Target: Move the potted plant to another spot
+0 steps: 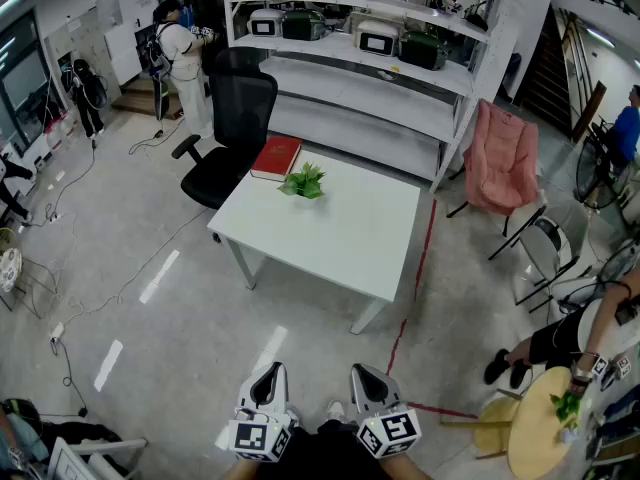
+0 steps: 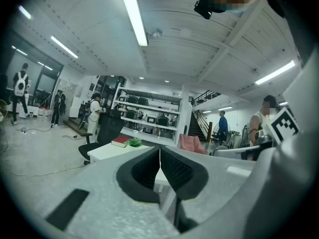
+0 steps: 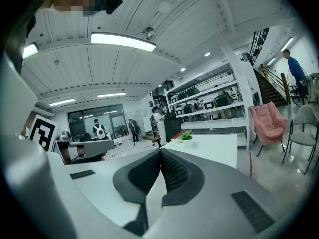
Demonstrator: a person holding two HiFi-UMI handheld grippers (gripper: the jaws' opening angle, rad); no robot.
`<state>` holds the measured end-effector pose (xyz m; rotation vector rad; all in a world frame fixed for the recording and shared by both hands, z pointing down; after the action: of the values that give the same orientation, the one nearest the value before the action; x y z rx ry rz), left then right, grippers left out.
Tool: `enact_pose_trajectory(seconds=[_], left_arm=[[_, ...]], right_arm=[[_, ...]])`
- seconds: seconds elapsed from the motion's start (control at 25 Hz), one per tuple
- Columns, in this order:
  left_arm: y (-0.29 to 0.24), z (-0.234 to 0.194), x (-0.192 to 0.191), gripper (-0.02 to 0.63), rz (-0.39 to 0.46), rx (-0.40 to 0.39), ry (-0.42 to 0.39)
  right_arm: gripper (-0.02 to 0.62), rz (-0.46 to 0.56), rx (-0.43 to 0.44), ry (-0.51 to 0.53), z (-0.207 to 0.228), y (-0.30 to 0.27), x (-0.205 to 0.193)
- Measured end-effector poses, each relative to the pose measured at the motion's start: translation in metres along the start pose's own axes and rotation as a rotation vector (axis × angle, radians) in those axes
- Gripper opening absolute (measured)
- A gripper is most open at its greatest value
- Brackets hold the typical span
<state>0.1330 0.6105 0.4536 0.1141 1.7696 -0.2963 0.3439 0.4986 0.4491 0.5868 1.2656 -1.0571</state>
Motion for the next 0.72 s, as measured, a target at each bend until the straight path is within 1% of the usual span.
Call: enact_pose_trajectory(seconds=[0.24, 0.44, 0.72], left_arm=[[0.000, 0.014, 0.000, 0.020, 0.011, -0.002, -0.037], [-0.002, 0.022, -0.002, 0.019, 0.007, -0.002, -0.046], [-0.008, 0.050, -0.005, 0.018, 0.004, 0.002, -0.061]], right_arm=[[0.012, 0.003, 0.016, 0.009, 0.007, 0.007, -0.004], [0.012, -0.002, 0.028, -0.001, 0.014, 0.010, -0.004], [0.012, 0.007, 0.049, -0.008, 0.033, 0.021, 0.000]])
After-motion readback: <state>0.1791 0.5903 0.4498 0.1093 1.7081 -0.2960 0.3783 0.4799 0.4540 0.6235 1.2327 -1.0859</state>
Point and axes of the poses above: the fingertips, and each gripper's own axes: y backward along the fingers, z to its right, x out of its top, the point moved 10 cm from there along y, backward along the fingers, and after that the axes turned 8 degrees about x, right-handed, at the moved point
